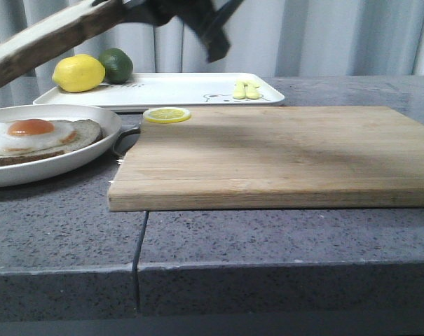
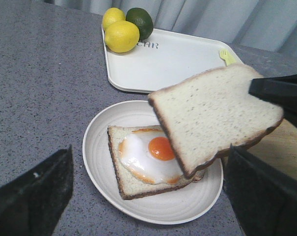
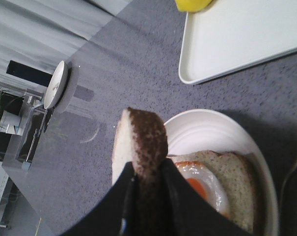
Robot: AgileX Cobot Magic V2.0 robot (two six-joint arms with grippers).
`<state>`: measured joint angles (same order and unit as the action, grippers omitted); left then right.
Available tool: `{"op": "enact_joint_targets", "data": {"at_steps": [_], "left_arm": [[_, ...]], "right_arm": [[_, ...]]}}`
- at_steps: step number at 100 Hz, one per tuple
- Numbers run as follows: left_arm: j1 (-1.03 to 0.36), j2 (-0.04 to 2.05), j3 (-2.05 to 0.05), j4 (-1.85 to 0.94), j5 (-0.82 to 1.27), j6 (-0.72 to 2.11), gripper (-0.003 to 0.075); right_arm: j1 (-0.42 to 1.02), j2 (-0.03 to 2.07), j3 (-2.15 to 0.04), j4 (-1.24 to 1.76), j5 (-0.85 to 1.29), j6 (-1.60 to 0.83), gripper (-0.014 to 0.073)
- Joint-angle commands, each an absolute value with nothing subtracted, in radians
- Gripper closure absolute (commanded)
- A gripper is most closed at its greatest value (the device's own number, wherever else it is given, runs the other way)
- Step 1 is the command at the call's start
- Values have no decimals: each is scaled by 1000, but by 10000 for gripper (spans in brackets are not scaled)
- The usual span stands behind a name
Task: Place bread and move sandwich to tray
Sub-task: 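Lift the bread slice with the right gripper toward the egg plate, then lay the bread slice on the egg toast and open the right gripper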
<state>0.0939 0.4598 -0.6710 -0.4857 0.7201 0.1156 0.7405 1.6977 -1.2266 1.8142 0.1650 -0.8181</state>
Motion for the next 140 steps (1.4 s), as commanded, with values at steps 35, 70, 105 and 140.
{"op": "enact_joint_targets", "data": {"at_steps": [35,70,105,140], "left_arm": [[95,474,-706,-517,658,115,134],[95,474,-706,-517,658,115,134],[95,474,-706,-517,658,115,134],[95,474,-706,-517,658,115,134]], "right_arm": [[784,1767,-1303,1880,196,-831,701],[783,1773,-1304,1880,156,-831,700],[783,1803,-1304,1880,191,-831,484],[783,1809,-1305,1880,170,-831,197]]}}
